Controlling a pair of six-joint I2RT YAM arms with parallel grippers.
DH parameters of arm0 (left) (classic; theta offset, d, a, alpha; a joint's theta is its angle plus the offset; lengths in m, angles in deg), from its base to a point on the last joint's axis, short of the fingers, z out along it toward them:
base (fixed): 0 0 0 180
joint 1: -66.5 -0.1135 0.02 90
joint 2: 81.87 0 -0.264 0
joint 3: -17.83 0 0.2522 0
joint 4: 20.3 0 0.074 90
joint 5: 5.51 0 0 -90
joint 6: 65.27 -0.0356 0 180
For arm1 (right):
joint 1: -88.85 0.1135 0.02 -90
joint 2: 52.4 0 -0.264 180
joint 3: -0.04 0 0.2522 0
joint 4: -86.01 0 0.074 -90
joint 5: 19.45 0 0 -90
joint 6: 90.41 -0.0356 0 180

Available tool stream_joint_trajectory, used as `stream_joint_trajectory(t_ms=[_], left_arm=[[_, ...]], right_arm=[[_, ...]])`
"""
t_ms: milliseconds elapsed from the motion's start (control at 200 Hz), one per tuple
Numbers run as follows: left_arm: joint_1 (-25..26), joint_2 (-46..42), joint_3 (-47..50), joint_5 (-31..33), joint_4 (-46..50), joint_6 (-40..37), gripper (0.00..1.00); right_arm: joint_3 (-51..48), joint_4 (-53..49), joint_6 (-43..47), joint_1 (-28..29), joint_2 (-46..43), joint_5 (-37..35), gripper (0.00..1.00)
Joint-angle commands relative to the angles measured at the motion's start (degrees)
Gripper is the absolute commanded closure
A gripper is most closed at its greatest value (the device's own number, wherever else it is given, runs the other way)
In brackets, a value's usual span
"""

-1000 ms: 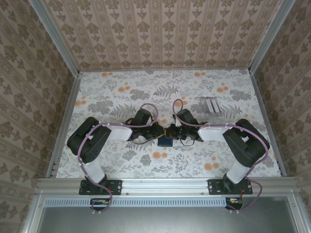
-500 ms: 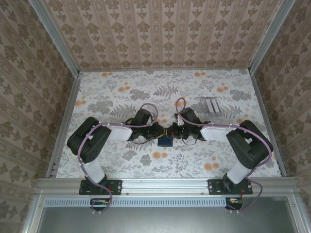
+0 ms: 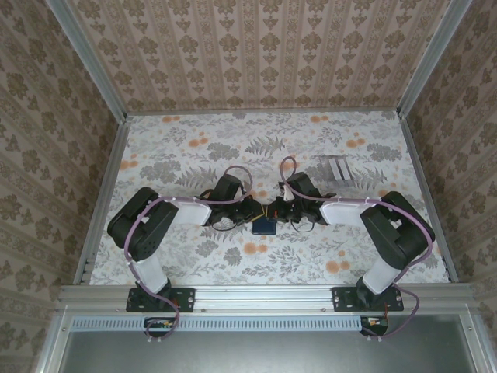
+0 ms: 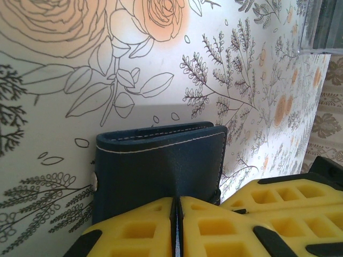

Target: Put the credit cards into the card holder

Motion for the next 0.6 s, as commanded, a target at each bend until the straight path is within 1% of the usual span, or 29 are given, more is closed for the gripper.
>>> stream_joint_trajectory(t_ms=[0, 345, 595], left_arm=[[-0.06, 2.90, 0.88, 2.47, 2.63, 0.40, 0.86], [0.22, 2.68, 0.53, 2.47, 2.99, 0.37, 0.87], [0.22, 2.84, 0.75, 2.56, 2.62, 0.75, 0.87]], right_arm=[[0.23, -1.53, 1.63, 0.27, 1.09, -1.59, 1.00], [-0.83, -1.57, 3.28, 1.10, 1.53, -4.04, 1.00], [-2.74, 1.14, 2.15, 3.60, 1.88, -4.78, 1.00]])
